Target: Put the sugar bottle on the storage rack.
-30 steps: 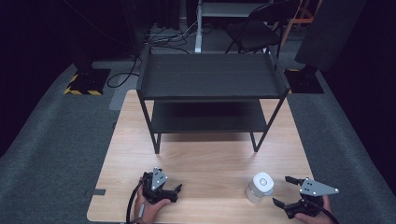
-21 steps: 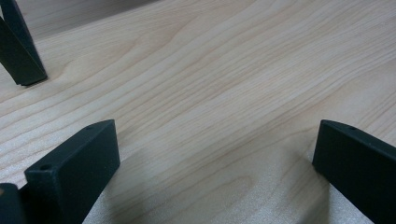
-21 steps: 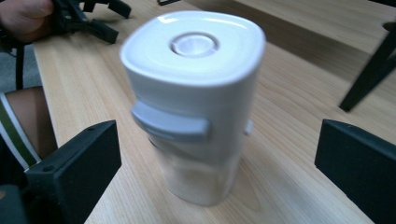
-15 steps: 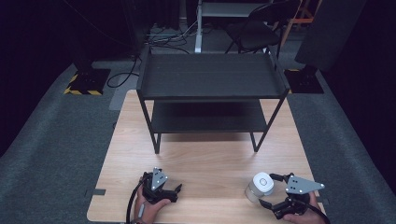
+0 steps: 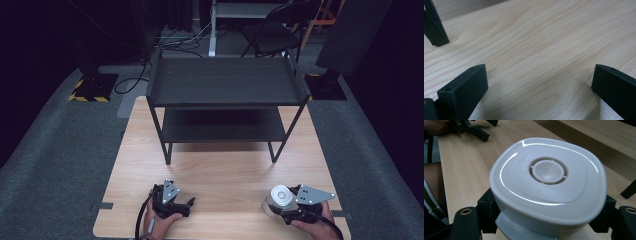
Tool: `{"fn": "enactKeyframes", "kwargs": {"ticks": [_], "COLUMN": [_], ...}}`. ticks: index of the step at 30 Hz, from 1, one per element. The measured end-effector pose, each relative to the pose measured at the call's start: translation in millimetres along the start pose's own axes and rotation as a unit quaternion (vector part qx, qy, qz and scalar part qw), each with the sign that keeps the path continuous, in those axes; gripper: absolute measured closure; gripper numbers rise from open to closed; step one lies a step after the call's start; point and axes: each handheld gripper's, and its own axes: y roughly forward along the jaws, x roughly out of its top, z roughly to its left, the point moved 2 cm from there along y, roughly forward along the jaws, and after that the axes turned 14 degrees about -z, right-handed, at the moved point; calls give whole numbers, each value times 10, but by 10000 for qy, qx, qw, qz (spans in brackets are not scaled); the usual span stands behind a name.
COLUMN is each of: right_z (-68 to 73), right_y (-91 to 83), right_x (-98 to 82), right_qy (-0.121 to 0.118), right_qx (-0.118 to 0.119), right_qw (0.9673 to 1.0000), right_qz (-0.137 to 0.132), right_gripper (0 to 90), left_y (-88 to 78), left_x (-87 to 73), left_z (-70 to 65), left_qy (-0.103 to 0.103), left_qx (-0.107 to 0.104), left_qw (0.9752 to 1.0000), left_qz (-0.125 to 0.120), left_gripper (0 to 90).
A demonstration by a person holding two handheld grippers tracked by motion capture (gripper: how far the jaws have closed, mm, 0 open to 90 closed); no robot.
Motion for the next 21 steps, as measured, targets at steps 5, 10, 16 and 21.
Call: {"fn": "enactKeyframes", "kwargs": {"ticks": [5,10,16,21], "right_z": [10,3,2,14], "right_y": [1,12,33,25], "right_x": [-11,-4,16,75], "right_qy": [-5,24,82,141], "right_qx": [11,44,48,-55], "right_qw": [10000,10000,10000,9999], "right_qz": [-36,-34,-22,-80], "right_gripper": [279,280,281,281], "left_y": [0,0,0,0], "left_x": [0,0,0,0], "left_z": [0,0,0,0], "left_qy": [-1,-2,-2,0], "left_qx": [0,0,0,0], "left_qw": [10000,10000,10000,10000], "left_qz": [0,0,0,1], "left_gripper": [3,3,3,3]}}
